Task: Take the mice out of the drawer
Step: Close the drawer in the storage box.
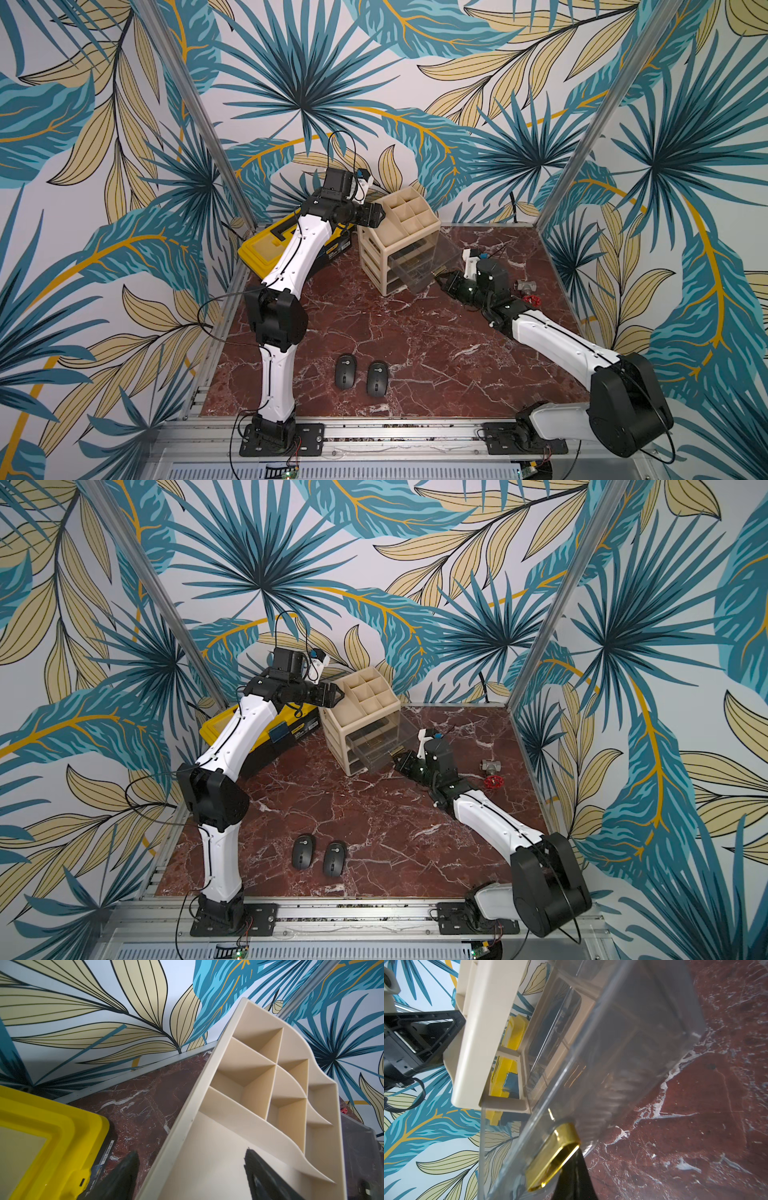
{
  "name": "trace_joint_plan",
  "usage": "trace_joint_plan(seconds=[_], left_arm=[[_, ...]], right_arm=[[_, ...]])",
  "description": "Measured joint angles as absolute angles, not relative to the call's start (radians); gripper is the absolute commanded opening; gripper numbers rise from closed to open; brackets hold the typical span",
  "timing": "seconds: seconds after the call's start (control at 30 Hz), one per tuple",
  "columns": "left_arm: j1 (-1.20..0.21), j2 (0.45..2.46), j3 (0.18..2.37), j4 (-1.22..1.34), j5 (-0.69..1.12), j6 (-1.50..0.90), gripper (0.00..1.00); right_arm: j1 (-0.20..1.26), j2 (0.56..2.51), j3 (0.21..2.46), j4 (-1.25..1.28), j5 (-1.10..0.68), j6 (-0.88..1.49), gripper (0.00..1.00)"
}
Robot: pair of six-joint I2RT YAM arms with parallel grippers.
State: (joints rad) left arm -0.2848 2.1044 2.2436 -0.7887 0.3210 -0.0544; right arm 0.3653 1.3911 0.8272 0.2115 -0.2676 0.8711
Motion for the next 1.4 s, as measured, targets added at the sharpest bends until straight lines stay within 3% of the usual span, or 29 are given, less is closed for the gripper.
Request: trace_joint_plan(seconds=[0.57,0.97,1.4], left_arm=[[-0.282,2.111,2.243,-0.788,0.359,-0.037,0.81],[-0.281,2.111,2.243,-0.785,0.362,-0.033,0.81],[-0.282,2.11,2.232,-0.772,0.361,-0.032,0.81]], right_arm=[[0.384,1.663,1.04,0.345,-0.324,0.951,0.0],[0.395,1.749,1.124,0.362,-0.327,0.977,0.0],[0.393,1.67,1.003,0.365,-0.307,0.978,0.28]])
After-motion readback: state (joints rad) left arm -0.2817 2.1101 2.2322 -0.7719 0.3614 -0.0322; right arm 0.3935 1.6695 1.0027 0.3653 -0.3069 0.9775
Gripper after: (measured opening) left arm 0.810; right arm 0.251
